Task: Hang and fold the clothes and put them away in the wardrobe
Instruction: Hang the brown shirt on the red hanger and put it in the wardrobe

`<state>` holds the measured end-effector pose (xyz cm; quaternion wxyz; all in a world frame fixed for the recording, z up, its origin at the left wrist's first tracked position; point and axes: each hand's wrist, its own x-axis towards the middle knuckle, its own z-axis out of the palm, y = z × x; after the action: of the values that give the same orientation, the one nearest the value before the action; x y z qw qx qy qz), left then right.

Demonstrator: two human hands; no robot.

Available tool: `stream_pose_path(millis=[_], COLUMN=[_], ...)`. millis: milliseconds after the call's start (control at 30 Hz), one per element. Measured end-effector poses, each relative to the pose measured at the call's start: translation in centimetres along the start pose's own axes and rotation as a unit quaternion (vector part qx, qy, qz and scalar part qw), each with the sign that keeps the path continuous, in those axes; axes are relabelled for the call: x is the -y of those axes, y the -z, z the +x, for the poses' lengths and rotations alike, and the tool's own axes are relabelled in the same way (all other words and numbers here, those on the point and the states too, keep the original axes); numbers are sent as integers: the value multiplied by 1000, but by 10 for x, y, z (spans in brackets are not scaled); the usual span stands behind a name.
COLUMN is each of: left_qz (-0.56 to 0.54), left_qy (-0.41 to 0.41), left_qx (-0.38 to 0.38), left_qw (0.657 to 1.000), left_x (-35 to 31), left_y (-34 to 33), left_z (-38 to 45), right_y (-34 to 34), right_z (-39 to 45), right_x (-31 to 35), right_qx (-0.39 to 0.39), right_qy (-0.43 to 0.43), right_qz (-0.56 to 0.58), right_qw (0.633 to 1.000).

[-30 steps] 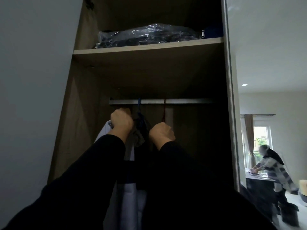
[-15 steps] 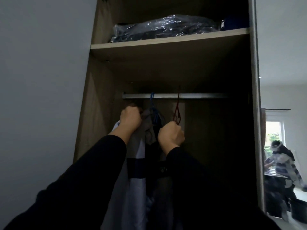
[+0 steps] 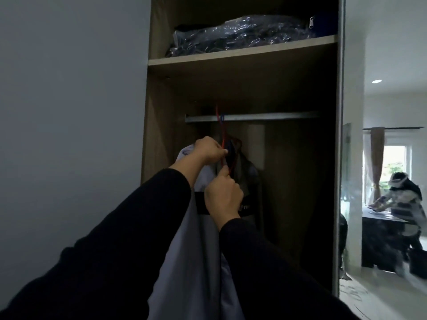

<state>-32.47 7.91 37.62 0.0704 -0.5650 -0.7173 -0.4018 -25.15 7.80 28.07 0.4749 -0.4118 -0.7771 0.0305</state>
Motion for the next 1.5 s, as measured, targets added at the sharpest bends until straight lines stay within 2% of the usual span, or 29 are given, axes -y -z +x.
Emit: stream_pose_path(millis=[100, 200, 300, 433, 533, 733, 800, 933, 1067, 1167, 1300, 1500], left_qz=[37, 48, 71, 155, 181, 211, 202, 198, 206, 203, 220, 253], left_qy=[27, 55, 70, 68, 64, 103, 131, 185, 237, 284, 339, 423], left_qx=[-28, -42, -37, -24, -29, -60, -64, -62, -60, -71, -97, -140], left_qw=[999, 996, 994, 985, 981, 970, 969, 961, 947, 934, 910, 859], left_x=[9, 17, 20, 20, 10, -15, -20, -31, -36, -48, -57, -63], left_y=[5, 14, 31, 53, 73, 103, 103, 89, 80, 90, 115, 154], left_z=[-17, -37, -55, -91, -125, -198, -225, -288, -349, -406, -475, -576], right_y=[10, 21, 32, 46, 54, 72, 79, 94, 108, 123, 142, 165], right_z=[-17, -27, -28, -35, -40, -62, -80, -129, -172, -213, -261, -334], right_x=[-3, -11, -18, -18, -14, -6, -7, -7, -4, 6, 26, 61], right_qx=[7, -17, -29, -65, -30, 62, 82, 140, 218, 279, 297, 356], right_qy=[12, -5, -7, 12, 20, 55, 102, 188, 216, 240, 269, 267], right_qz=[76, 102, 91, 16, 15, 117, 168, 311, 323, 365, 394, 421], right_qw=[997, 995, 995, 998, 999, 990, 977, 921, 895, 855, 827, 790])
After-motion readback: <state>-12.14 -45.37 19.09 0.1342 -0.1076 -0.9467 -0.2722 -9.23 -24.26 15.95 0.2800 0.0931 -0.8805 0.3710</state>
